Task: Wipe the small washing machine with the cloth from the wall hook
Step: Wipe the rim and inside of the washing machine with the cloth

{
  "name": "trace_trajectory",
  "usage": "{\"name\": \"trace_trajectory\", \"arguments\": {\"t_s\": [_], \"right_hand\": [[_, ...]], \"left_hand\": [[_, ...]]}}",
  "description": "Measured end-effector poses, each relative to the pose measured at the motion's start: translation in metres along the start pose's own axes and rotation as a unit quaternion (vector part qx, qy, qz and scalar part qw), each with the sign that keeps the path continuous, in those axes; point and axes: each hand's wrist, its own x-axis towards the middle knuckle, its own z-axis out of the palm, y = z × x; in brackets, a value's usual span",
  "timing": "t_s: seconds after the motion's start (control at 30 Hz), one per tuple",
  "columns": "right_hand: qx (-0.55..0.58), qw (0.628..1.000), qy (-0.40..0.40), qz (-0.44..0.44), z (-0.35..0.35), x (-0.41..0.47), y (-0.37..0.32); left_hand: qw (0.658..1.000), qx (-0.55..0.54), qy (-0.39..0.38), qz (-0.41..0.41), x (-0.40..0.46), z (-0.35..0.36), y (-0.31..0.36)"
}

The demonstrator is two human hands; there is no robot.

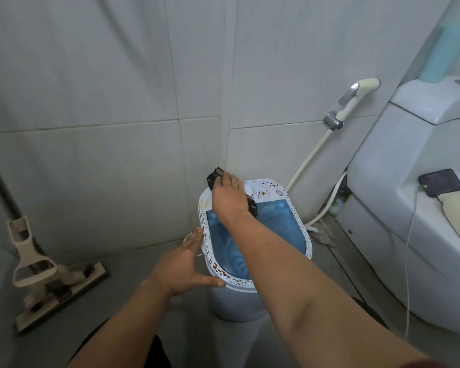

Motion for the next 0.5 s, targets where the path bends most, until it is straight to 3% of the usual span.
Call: {"name": "trace_trajectory", "arguments": {"t_s": [0.5], "right_hand": [[-0.080,0.971,0.018,-0.223,0.004,-0.029,-0.002]], "left_hand": [[0.999,0.035,-0.007,-0.013,-0.001,-0.005,0.008]]}}
